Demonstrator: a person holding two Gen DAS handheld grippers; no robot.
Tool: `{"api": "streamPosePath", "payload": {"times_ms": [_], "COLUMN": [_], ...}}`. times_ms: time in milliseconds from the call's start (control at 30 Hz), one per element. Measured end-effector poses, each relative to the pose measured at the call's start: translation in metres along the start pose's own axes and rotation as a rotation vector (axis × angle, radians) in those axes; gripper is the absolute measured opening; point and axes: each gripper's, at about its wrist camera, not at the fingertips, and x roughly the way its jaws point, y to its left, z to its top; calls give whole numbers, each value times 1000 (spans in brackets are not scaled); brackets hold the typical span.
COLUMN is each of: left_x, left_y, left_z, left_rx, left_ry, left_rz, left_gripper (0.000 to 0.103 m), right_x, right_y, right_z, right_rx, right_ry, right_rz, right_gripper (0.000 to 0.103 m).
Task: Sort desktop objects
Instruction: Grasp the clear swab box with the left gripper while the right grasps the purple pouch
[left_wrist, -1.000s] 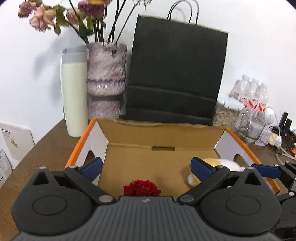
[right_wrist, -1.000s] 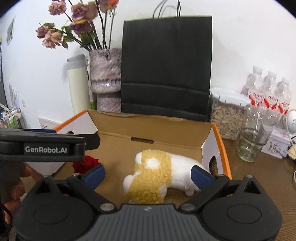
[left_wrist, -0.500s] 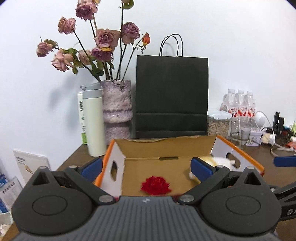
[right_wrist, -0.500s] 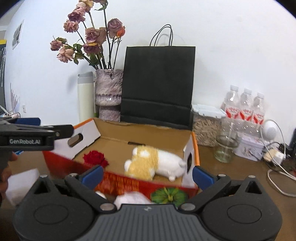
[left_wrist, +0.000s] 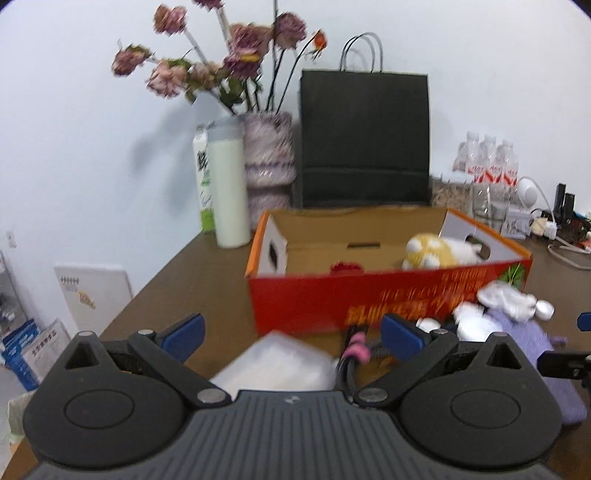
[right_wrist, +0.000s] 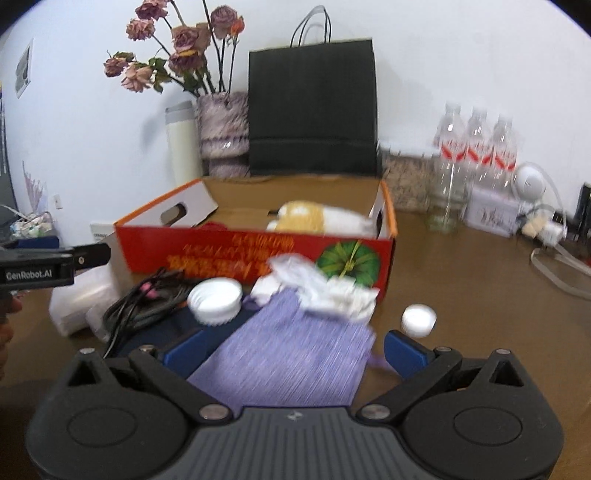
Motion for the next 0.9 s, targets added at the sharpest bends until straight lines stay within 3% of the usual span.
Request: {"api": "streamPosePath", "payload": {"times_ms": [200, 367, 600, 733, 900], "left_x": [-10, -4, 23, 36, 47], "left_y": [26, 41, 35, 38, 44], "left_z": [-18, -23, -19, -16, -16], "left_rx": [-49, -65, 14, 15, -9], "left_ry": [56, 115, 169, 196, 227], "left_rz": [5, -27, -57, -84, -103], "left_gripper": [103, 103, 103, 103, 102], "right_x": [1, 16, 30, 30, 27], "right_y": [7, 13, 12, 8, 8], "right_z": [-9, -8, -11, -11, -13], "right_rx": [17, 6, 5, 10, 0], "right_ry": [42, 82, 119, 106, 84], "right_rz": [26, -7, -74, -91, -90], "right_gripper": [103, 103, 102, 98, 83]}}
